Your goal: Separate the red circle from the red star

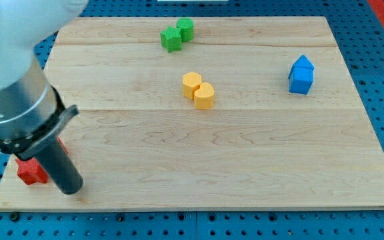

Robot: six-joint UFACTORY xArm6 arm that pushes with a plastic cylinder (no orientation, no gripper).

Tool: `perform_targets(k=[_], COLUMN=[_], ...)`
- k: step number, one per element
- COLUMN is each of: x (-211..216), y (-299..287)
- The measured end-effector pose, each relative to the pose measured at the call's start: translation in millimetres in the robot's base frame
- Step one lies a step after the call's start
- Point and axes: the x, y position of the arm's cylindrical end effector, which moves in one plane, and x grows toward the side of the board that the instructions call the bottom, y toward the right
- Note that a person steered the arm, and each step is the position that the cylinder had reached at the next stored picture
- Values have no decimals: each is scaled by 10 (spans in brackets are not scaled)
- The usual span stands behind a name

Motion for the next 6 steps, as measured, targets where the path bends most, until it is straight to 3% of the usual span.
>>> perform_targets(k=[1,3,4,6], x=[-284,-646,-1097,-958], y=[-353,-202,-421,-431])
